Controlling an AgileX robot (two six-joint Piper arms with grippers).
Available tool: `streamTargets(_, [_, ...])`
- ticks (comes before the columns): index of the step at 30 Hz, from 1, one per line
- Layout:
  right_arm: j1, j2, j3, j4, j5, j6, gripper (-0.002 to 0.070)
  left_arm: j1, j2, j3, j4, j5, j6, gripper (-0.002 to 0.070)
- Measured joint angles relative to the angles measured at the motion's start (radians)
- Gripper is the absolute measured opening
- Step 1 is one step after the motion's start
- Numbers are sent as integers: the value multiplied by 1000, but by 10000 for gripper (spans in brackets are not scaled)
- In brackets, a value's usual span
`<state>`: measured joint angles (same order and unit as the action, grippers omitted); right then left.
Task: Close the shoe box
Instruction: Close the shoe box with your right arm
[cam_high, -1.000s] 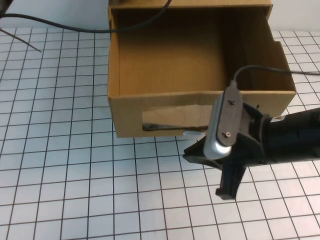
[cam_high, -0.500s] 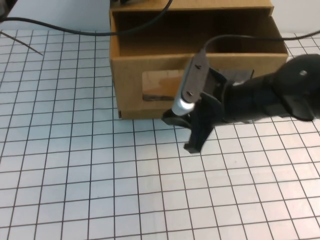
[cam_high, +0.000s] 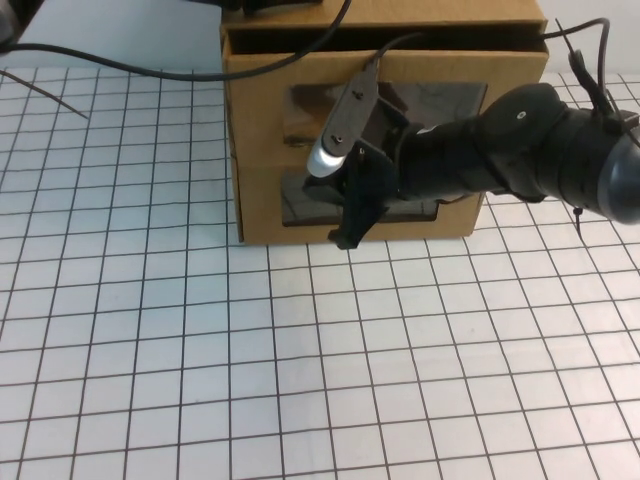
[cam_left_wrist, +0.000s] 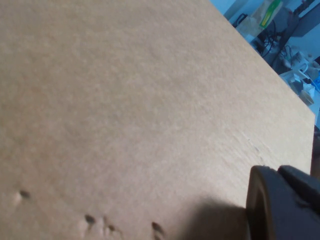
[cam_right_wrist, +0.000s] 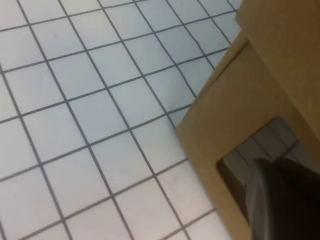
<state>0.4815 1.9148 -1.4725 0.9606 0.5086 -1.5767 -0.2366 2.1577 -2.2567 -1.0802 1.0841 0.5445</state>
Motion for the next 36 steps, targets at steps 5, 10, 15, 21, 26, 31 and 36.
streamTargets(5, [18,-40,15,-56,-43,4,-13,0,0,0,0,1,0,-6])
streamTargets(10, [94,-147,127,-66,-183,1,-13,0,0,0,0,1,2,-6])
streamTargets(15, [149,-227,266,-29,-424,-16,-13,0,0,0,0,1,12,-6])
streamTargets(21, [151,-236,270,-4,-589,-17,-13,0,0,0,0,1,21,-6])
streamTargets(26, [151,-223,221,-4,-632,-17,-13,0,0,0,0,1,27,-6])
streamTargets(31, [139,-145,136,-4,-630,-17,-13,0,0,0,0,1,27,-6])
streamTargets(36, [126,-76,54,0,-604,-17,-13,0,0,0,0,2,28,-6])
